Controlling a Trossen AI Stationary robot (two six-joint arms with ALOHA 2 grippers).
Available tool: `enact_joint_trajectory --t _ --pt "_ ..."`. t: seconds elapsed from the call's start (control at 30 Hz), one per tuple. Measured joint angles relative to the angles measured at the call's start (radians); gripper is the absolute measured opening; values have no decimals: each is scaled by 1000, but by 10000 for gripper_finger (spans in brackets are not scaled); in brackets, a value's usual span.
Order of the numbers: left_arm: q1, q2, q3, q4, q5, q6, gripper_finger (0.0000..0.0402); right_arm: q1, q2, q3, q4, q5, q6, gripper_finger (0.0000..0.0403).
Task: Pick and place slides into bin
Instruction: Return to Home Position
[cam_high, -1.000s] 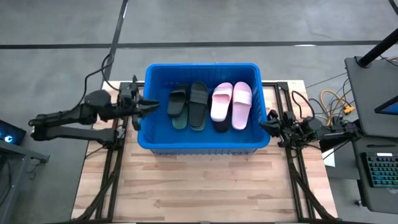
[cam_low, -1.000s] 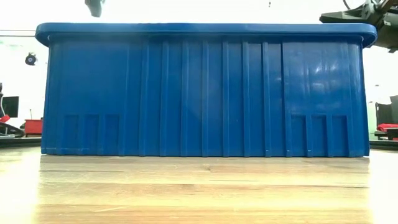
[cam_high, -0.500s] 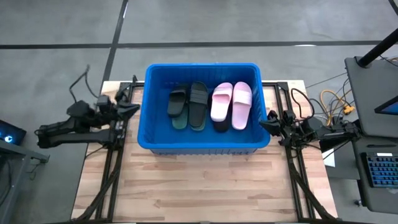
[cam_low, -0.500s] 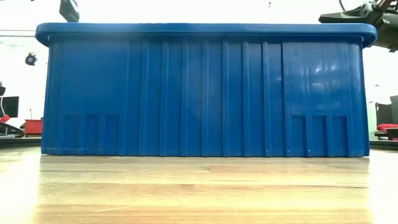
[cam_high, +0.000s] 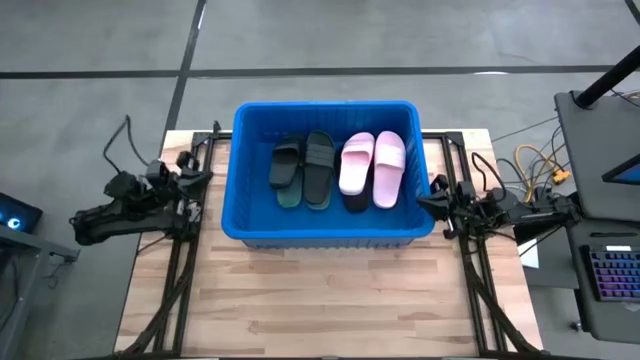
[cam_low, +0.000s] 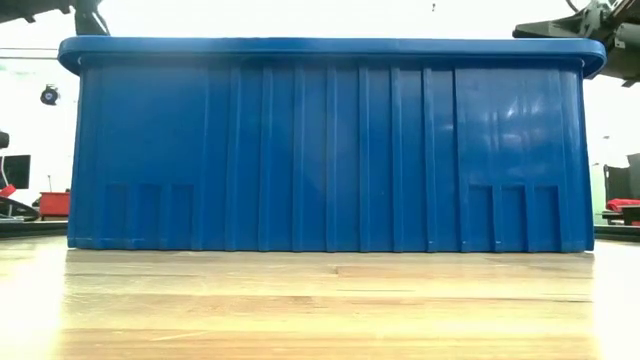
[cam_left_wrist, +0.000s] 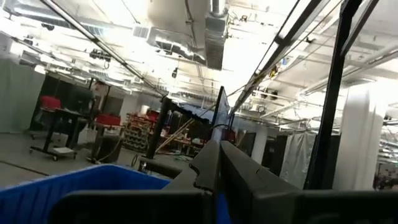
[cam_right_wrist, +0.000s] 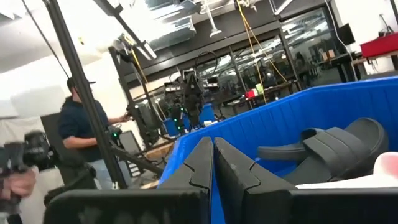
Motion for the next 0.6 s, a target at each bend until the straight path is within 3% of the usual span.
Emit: enact_joint_trajectory --t 0.13,0.43,0.6 --pt "0 2 -59 51 37 0 0 0 0 0 -1 4 18 8" --pt "1 54 -257 486 114 97 0 0 1 0 -1 0 -12 8" --pt "0 44 -326 526 113 116 0 0 1 1 -1 1 -12 8"
